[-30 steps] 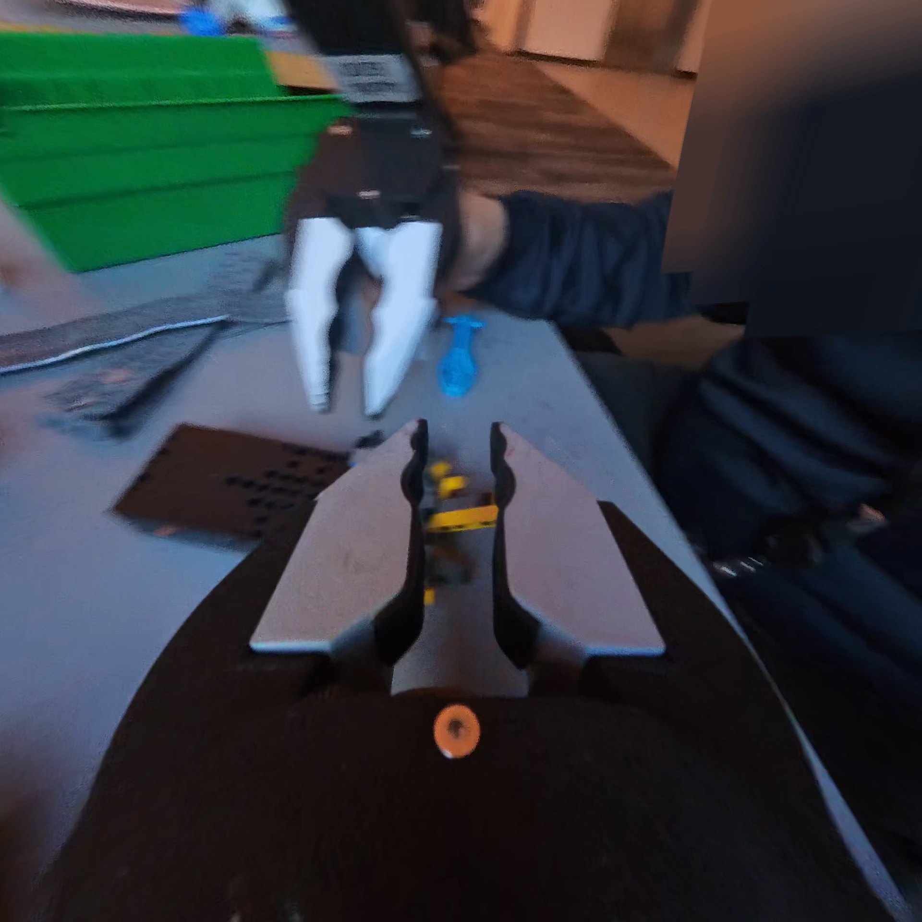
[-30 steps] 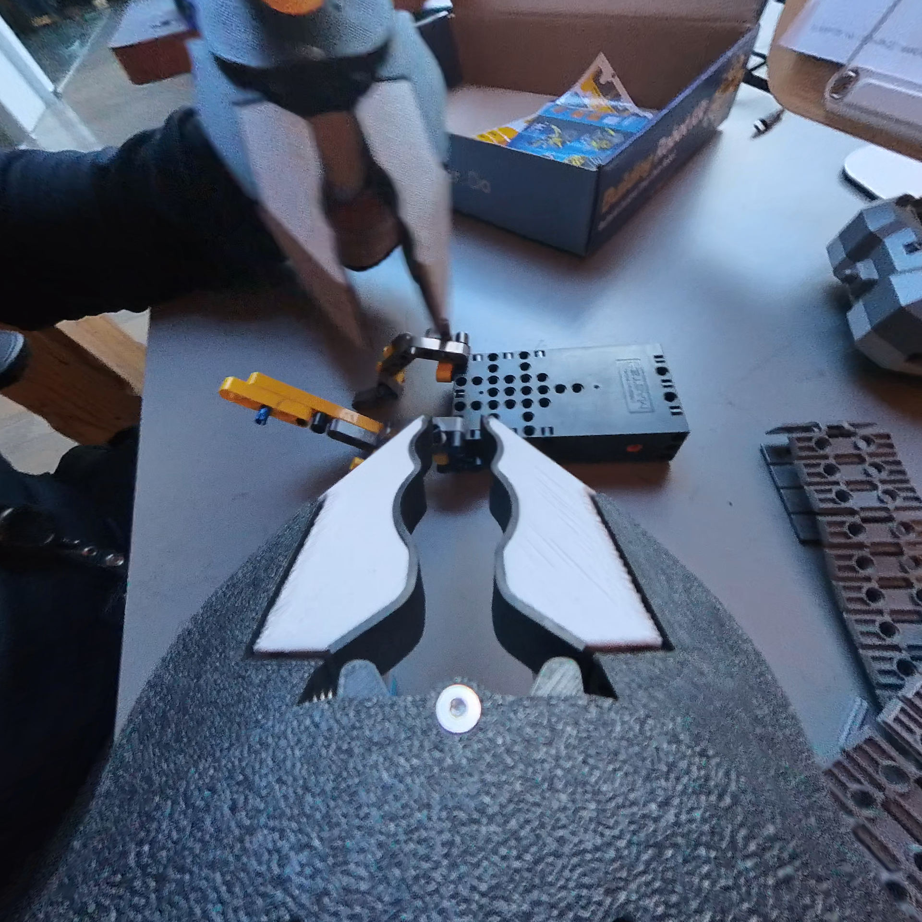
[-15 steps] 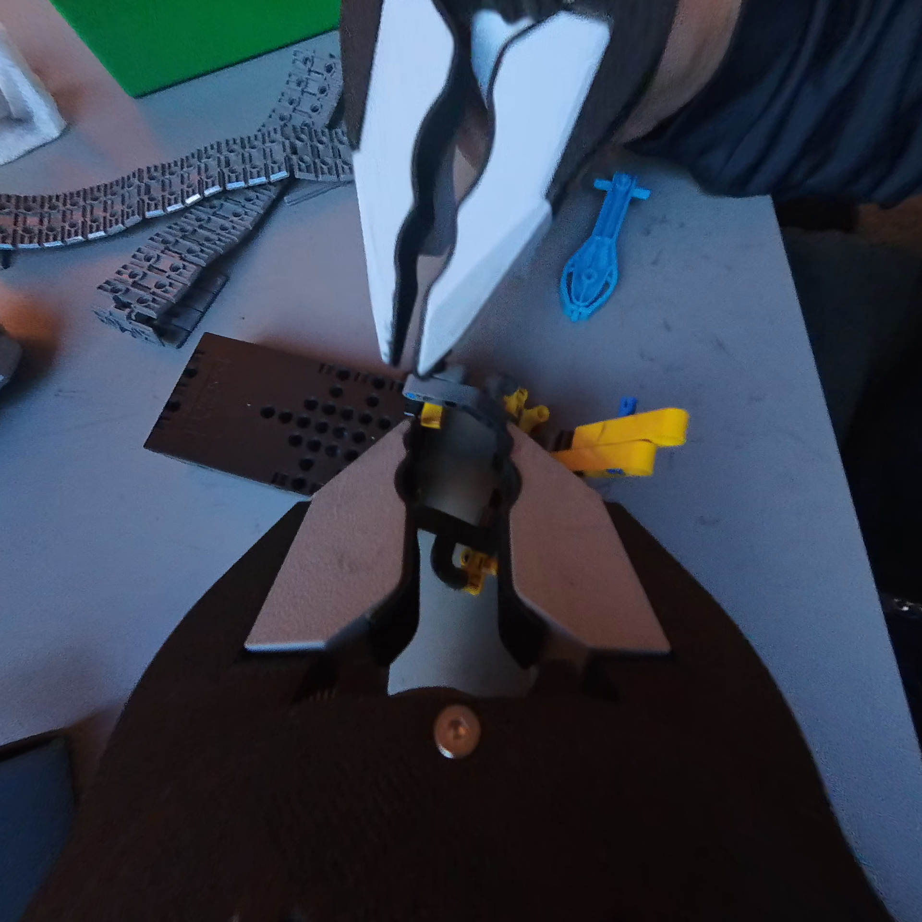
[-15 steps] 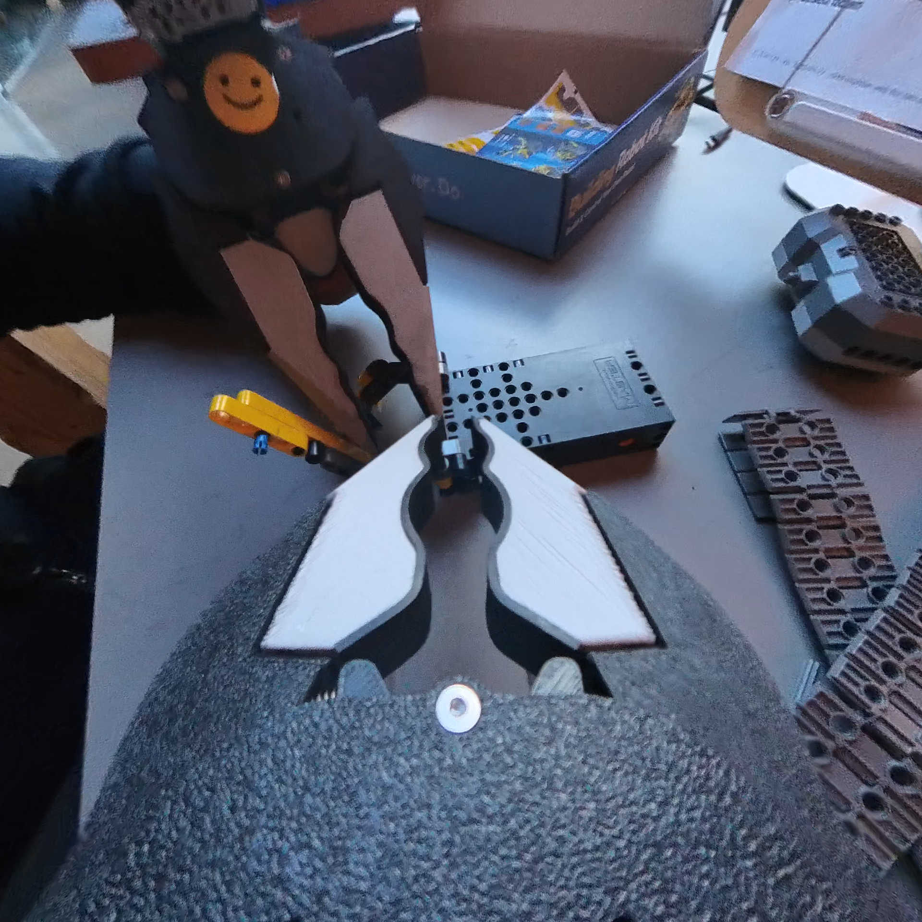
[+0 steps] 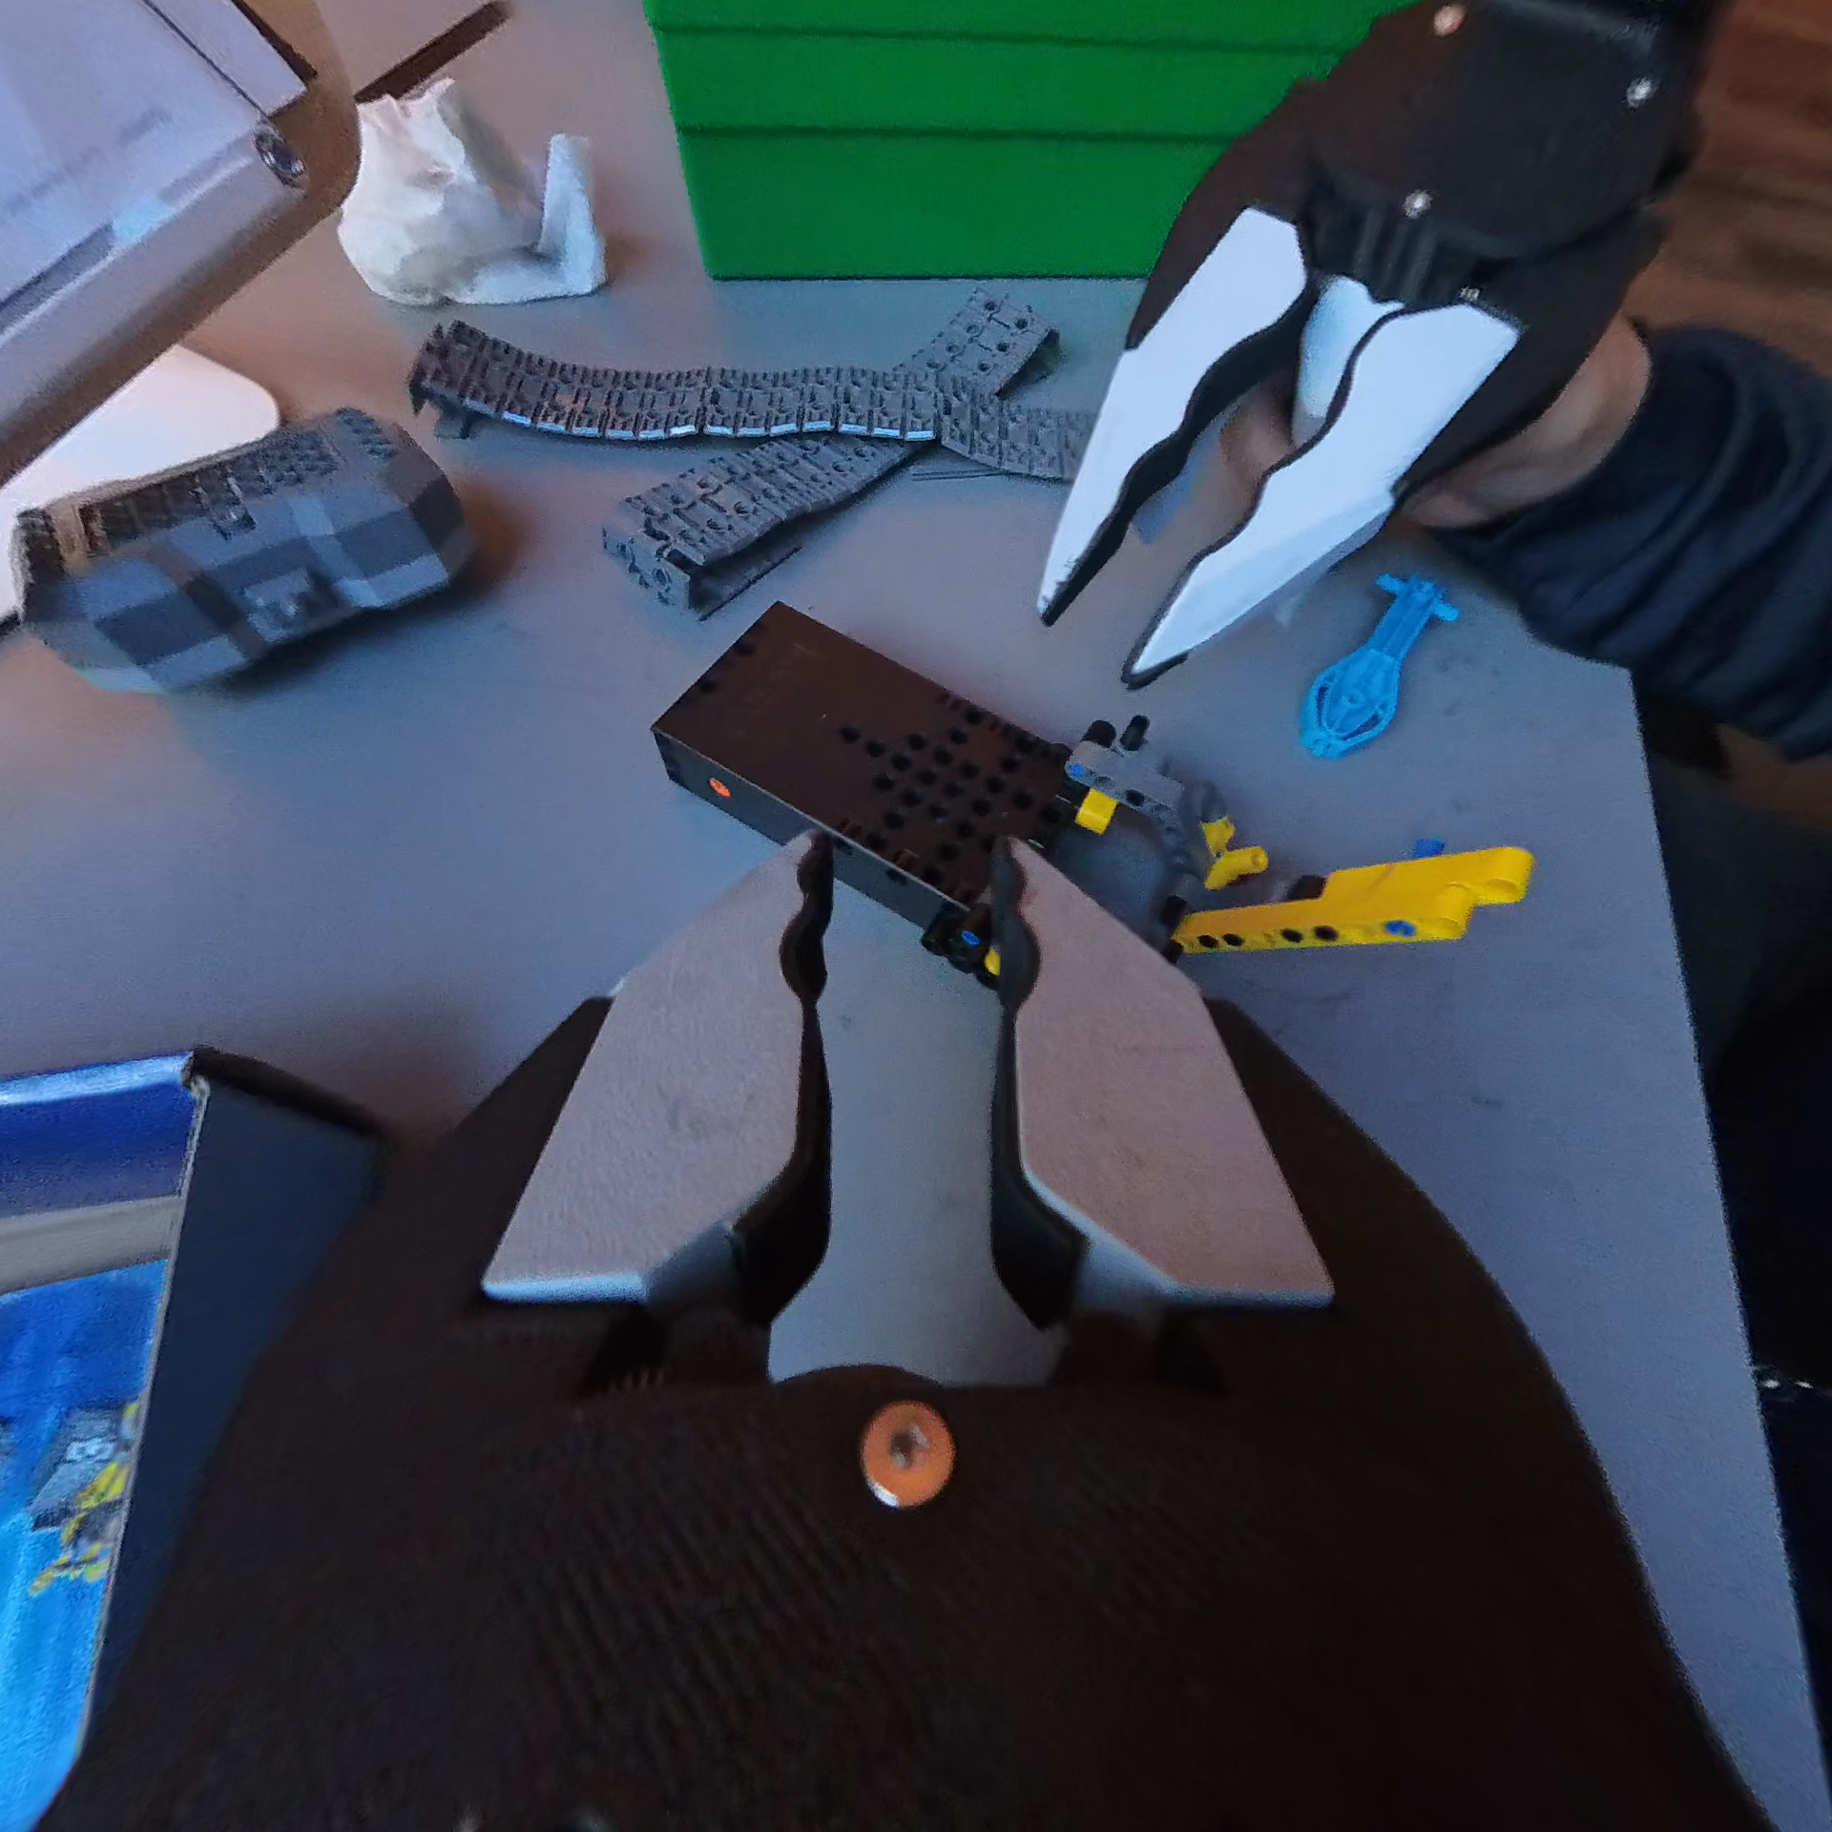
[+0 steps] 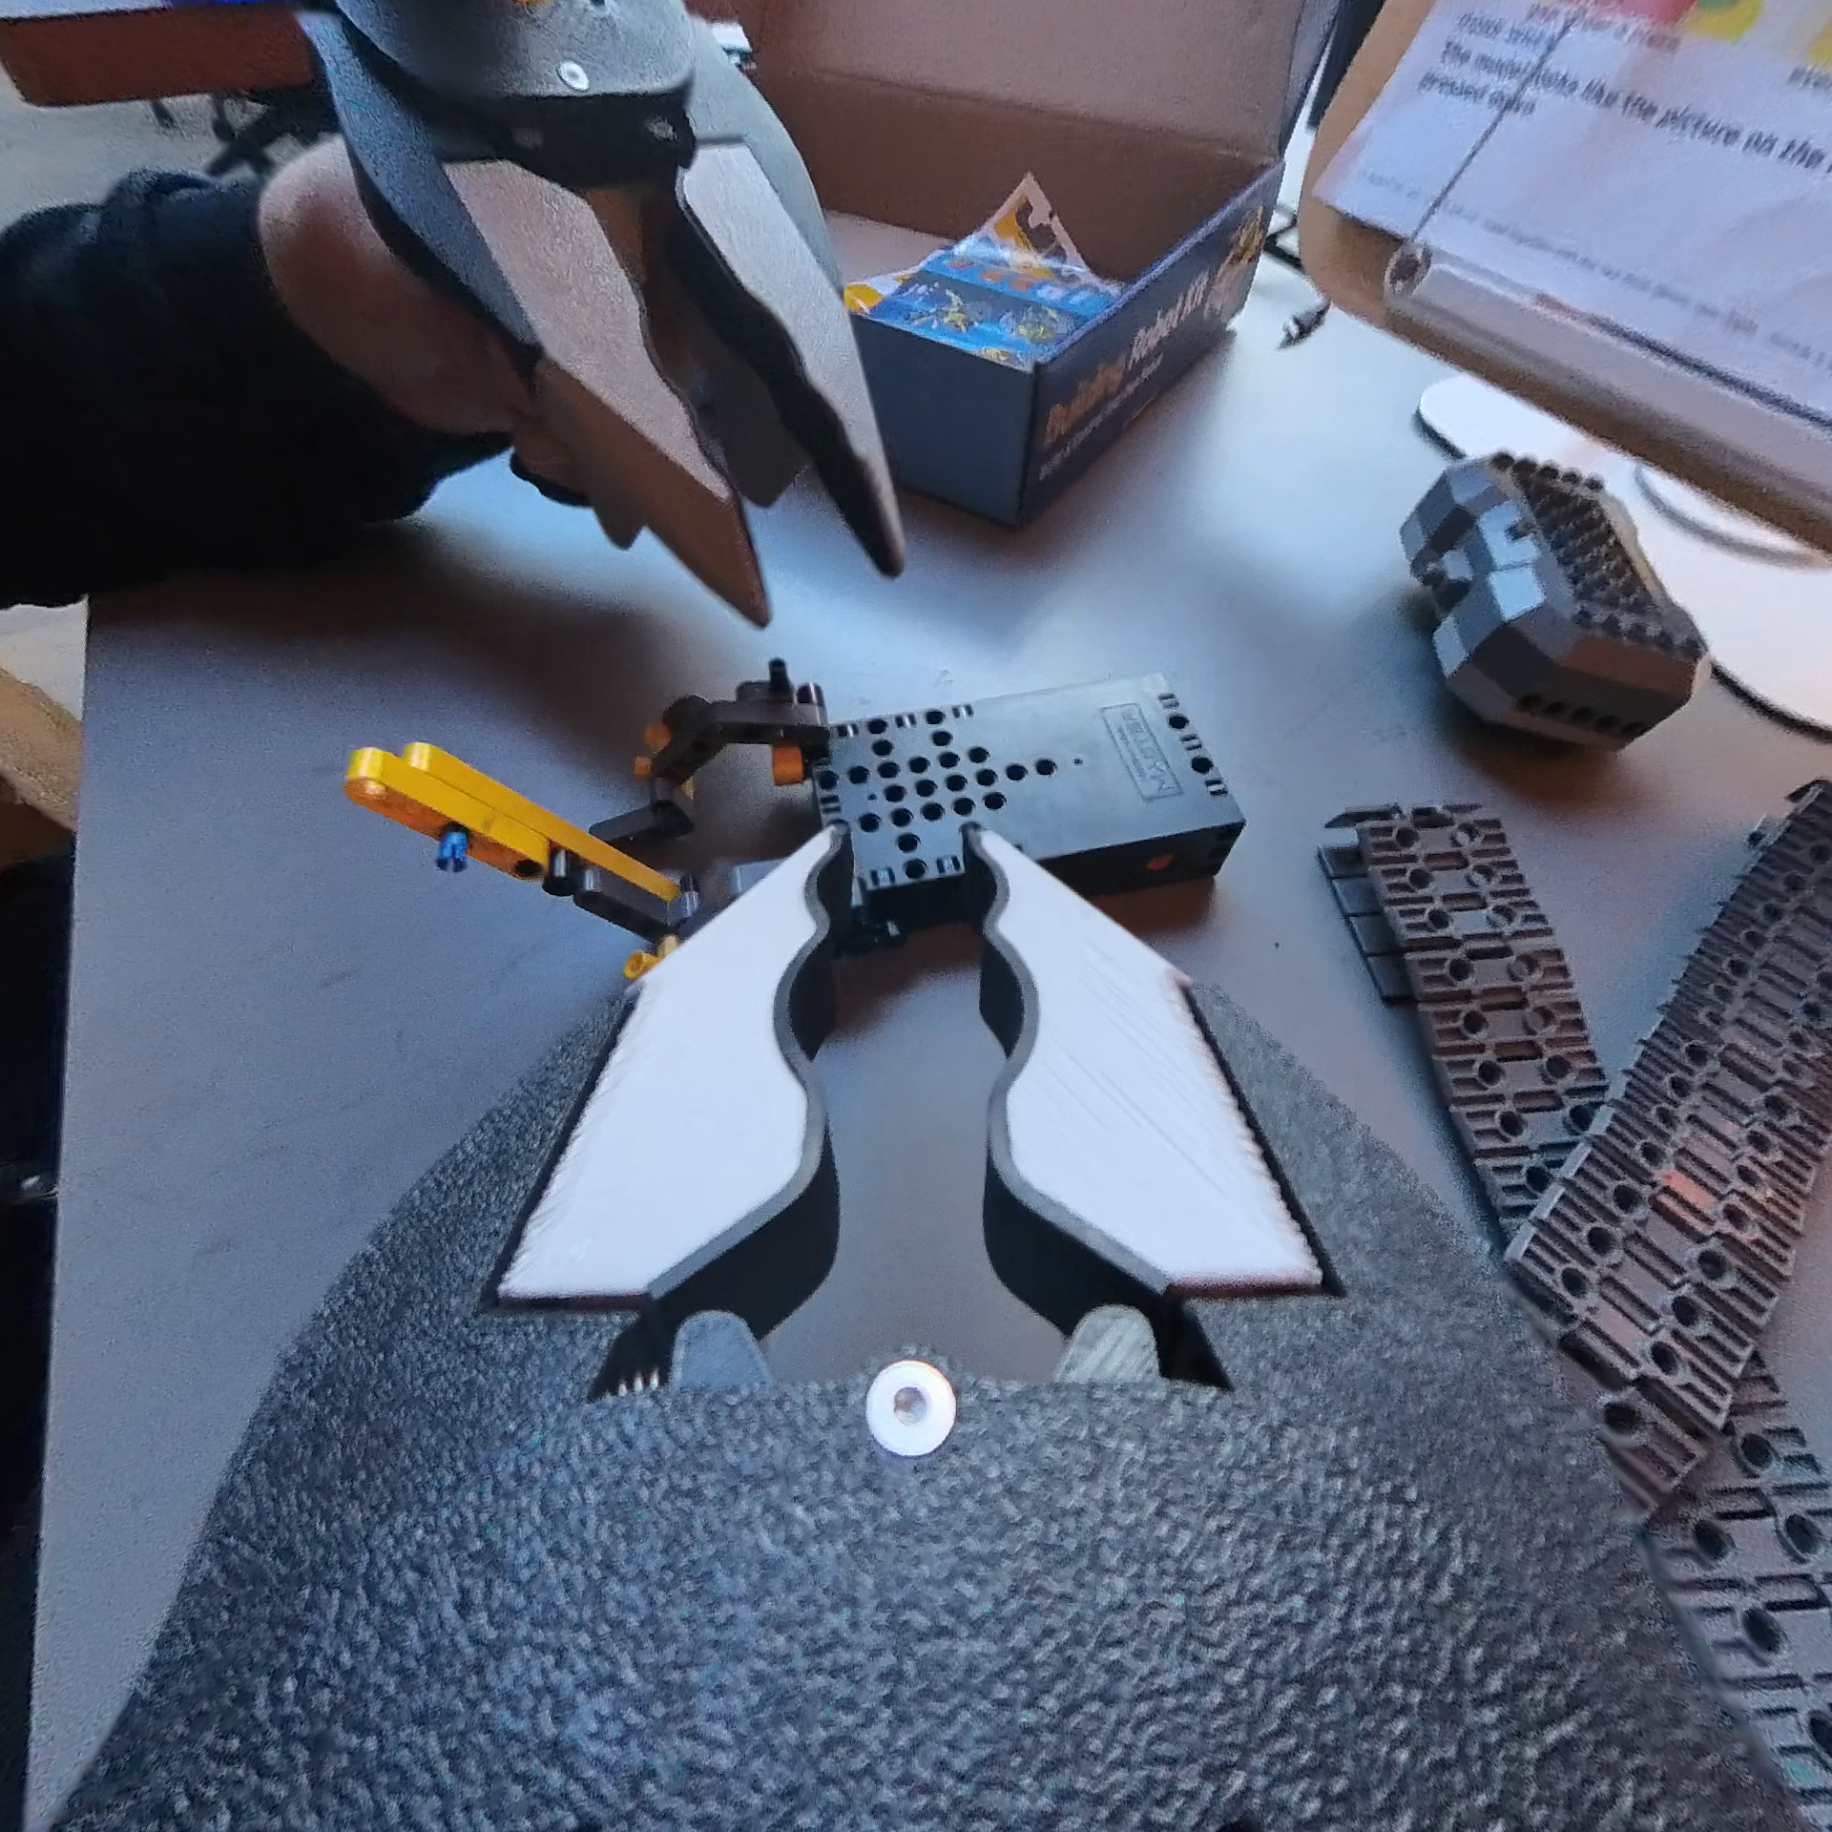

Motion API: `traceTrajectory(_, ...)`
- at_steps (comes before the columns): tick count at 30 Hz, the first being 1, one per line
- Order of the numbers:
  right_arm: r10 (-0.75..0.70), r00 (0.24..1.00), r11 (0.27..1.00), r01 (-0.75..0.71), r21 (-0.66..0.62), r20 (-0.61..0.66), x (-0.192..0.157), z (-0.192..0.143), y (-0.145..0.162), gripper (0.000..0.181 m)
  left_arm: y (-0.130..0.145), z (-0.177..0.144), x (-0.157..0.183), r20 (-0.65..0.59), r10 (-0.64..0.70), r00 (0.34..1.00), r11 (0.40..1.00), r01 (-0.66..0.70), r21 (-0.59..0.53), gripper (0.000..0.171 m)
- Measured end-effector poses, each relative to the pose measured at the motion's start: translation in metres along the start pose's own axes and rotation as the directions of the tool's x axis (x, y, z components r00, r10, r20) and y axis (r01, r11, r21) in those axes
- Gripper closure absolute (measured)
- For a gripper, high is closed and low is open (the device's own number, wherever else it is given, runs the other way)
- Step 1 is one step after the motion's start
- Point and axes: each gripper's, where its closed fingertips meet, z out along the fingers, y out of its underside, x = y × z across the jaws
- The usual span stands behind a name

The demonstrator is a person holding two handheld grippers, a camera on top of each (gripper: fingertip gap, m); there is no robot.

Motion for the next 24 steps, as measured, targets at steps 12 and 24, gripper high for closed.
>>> traceTrajectory(12,-0.290,0.943,0.950,0.263,0.167,0.164,-0.075,-0.020,-0.021,0.173,0.005,-0.006,0.109,-0.397,0.352,0.847,0.934,-0.346,0.089,0.134)
traceTrajectory(24,-0.394,0.919,0.918,0.393,-0.056,0.006,-0.077,-0.005,0.001,0.181,0.011,0.016,0.100,-0.302,0.380,0.874,0.923,-0.381,0.059,0.166)
